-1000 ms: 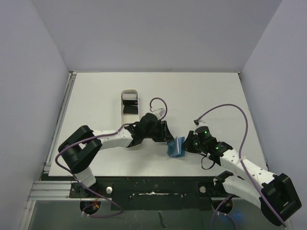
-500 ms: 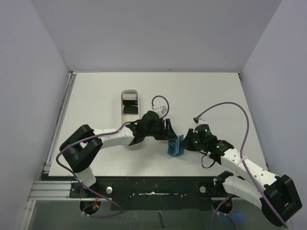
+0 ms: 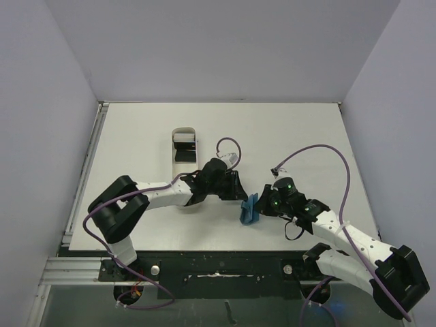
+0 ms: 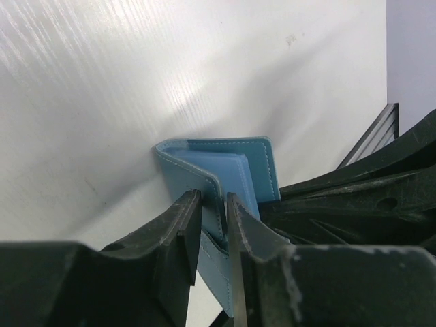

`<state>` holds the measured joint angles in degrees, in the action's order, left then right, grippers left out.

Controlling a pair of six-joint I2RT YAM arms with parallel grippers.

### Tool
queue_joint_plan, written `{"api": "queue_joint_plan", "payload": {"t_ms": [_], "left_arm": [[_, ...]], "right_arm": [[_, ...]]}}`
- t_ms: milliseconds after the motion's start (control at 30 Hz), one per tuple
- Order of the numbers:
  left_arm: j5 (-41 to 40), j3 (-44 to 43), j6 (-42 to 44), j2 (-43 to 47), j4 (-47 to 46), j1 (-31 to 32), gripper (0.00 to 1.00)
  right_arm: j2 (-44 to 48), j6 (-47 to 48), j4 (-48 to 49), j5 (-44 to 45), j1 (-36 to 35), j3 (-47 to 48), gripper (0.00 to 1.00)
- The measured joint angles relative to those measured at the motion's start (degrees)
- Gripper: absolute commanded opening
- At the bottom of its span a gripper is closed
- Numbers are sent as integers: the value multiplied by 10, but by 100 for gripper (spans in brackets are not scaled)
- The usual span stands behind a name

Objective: Put the credit cards into the card holder
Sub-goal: Open the card holder at the center of the board.

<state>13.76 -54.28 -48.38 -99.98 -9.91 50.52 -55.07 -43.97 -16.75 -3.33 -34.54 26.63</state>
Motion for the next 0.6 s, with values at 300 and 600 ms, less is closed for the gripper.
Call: {"api": "queue_joint_plan", "payload": {"t_ms": [300, 600], "left_arm": [[3, 0, 0, 0, 2, 0, 42], [3, -10, 0, -15, 4, 0, 41]], "right_arm": [[-1, 0, 0, 2, 0, 0, 0], [-1, 0, 1, 2, 0, 0, 0]]}}
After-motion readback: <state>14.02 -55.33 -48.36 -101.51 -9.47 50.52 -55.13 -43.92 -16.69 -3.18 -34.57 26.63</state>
